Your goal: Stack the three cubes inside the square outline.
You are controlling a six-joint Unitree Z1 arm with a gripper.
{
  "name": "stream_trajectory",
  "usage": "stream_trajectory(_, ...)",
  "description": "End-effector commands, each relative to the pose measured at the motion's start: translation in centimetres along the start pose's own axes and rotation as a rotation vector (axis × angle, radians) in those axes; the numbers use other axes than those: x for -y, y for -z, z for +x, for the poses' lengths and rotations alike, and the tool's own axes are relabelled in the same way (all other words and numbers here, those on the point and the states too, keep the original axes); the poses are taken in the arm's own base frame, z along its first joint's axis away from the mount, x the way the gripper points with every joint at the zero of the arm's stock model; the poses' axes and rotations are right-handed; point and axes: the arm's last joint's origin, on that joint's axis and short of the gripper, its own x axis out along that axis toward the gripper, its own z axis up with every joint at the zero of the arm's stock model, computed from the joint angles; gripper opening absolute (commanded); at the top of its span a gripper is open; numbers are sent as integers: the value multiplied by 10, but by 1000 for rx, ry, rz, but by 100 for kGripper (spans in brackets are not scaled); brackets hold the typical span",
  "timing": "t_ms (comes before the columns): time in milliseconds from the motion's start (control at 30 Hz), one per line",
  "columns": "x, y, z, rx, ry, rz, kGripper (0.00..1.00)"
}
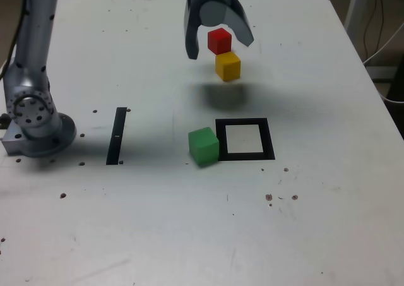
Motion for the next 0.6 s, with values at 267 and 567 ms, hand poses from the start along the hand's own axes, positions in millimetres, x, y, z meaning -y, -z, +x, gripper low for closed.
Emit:
stream_trajectory(267,-51,-6,2,7,14,-67,99)
stream_trajectory(567,-78,-3,4,9,30,-107,99)
